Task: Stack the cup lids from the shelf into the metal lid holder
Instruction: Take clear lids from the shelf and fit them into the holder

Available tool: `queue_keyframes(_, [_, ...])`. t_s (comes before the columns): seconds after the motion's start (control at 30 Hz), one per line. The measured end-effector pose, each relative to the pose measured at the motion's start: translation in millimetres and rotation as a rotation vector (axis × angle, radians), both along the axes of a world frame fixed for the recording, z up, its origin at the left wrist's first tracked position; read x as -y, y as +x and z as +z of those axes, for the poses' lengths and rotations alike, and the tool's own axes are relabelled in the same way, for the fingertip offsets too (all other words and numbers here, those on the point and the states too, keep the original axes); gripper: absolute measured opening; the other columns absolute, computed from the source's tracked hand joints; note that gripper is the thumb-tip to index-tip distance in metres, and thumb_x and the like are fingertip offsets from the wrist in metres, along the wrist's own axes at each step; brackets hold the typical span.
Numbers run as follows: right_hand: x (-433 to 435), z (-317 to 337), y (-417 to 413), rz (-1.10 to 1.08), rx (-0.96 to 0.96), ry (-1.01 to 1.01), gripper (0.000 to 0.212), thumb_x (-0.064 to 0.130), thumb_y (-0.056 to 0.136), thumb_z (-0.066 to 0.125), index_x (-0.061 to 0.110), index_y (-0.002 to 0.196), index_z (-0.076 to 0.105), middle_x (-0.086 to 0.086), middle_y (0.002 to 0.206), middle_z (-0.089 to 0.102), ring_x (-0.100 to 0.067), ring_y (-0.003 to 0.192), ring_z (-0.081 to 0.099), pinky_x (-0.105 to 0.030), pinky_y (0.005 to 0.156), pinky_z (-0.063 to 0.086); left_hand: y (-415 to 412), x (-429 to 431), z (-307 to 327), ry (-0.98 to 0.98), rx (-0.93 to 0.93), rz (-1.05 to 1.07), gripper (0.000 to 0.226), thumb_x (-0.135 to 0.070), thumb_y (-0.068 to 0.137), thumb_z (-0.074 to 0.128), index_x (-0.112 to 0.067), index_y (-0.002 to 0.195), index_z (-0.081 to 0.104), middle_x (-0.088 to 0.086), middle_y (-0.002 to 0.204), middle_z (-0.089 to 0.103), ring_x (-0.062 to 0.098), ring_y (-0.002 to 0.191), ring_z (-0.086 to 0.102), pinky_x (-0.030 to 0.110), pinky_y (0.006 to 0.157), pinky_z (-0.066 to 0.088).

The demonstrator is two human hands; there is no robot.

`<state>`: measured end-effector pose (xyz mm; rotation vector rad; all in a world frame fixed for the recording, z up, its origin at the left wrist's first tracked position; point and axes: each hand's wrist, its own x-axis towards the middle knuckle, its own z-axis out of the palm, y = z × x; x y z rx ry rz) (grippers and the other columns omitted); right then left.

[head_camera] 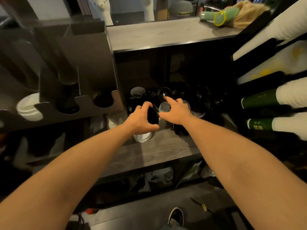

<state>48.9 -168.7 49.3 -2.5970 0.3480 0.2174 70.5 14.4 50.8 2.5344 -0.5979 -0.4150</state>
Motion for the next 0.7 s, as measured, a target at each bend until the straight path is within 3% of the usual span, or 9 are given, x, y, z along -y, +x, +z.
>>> queue_keyframes(0.1, [-29, 8, -19, -0.046, -0.067, 0.118, 0.074, 0.055, 0.078, 0.067, 0.039, 0.146, 0.039, -0.01, 0.147, 0.023, -0.039, 0.13, 0.036, -0.044, 0.098, 0.041, -21, -32, 9, 0.024, -0.039, -0.087, 0.078, -0.041, 0.062, 0.081, -0.028, 0.121, 0.031, 0.003, 0.105, 0.055, 0.022, 0.089, 0.06, 0.044, 0.077, 0.056])
queue_keyframes(0.2, [-61, 12, -35, -0.051, -0.102, 0.228, 0.06, 0.046, 0.078, 0.072, 0.031, 0.131, 0.049, -0.007, 0.138, 0.025, -0.027, 0.109, 0.041, -0.037, 0.083, 0.04, -38, -67, 15, 0.051, -0.037, -0.119, 0.074, -0.039, 0.064, 0.083, -0.025, 0.111, 0.029, 0.002, 0.093, 0.056, 0.02, 0.082, 0.059, 0.039, 0.066, 0.052])
queue_keyframes(0.3, [-98, 15, -49, -0.059, -0.09, 0.358, 0.052, 0.045, 0.076, 0.07, 0.026, 0.12, 0.048, -0.006, 0.136, 0.035, -0.024, 0.111, 0.043, -0.039, 0.087, 0.044, -50, -105, 25, 0.071, 0.013, -0.104, 0.071, -0.044, 0.068, 0.082, -0.024, 0.109, 0.028, 0.0, 0.09, 0.053, 0.016, 0.077, 0.056, 0.037, 0.063, 0.049])
queue_keyframes(0.37, [-122, 17, -54, -0.049, -0.07, 0.444, 0.049, 0.051, 0.079, 0.066, 0.024, 0.115, 0.046, -0.004, 0.125, 0.047, -0.023, 0.111, 0.047, -0.042, 0.09, 0.046, -58, -131, 35, 0.11, 0.078, -0.074, 0.071, -0.049, 0.067, 0.081, -0.024, 0.11, 0.03, -0.003, 0.092, 0.053, 0.015, 0.078, 0.057, 0.04, 0.067, 0.055])
queue_keyframes(0.5, [-160, 30, -56, -0.008, -0.057, 0.523, 0.033, 0.039, 0.094, 0.059, 0.018, 0.117, 0.047, -0.001, 0.108, 0.05, -0.01, 0.085, 0.045, -0.029, 0.067, 0.037, -65, -173, 54, 0.143, 0.293, -0.086, 0.071, -0.058, 0.067, 0.08, -0.023, 0.107, 0.033, -0.004, 0.091, 0.057, 0.014, 0.076, 0.06, 0.041, 0.068, 0.058])
queue_keyframes(0.57, [-175, 43, -58, -0.004, -0.098, 0.585, 0.033, 0.034, 0.096, 0.058, 0.019, 0.123, 0.048, -0.001, 0.109, 0.049, -0.008, 0.077, 0.041, -0.028, 0.065, 0.035, -65, -188, 60, 0.072, 0.378, -0.058, 0.074, -0.056, 0.069, 0.081, -0.024, 0.115, 0.032, -0.002, 0.099, 0.061, 0.016, 0.081, 0.064, 0.04, 0.073, 0.059])
queue_keyframes(0.63, [-185, 57, -59, -0.012, -0.156, 0.633, 0.033, 0.038, 0.094, 0.061, 0.019, 0.119, 0.053, -0.002, 0.116, 0.048, -0.013, 0.088, 0.046, -0.032, 0.077, 0.039, -63, -196, 65, 0.0, 0.47, -0.051, 0.088, -0.053, 0.071, 0.08, -0.024, 0.136, 0.029, 0.002, 0.119, 0.062, 0.02, 0.1, 0.066, 0.039, 0.086, 0.059])
queue_keyframes(0.7, [-190, 70, -62, -0.029, -0.168, 0.64, 0.033, 0.041, 0.093, 0.062, 0.02, 0.118, 0.054, 0.0, 0.113, 0.05, -0.018, 0.1, 0.048, -0.036, 0.084, 0.041, -61, -200, 69, -0.017, 0.55, -0.075, 0.089, -0.054, 0.073, 0.078, -0.023, 0.145, 0.036, 0.001, 0.137, 0.055, 0.021, 0.118, 0.059, 0.038, 0.096, 0.054])
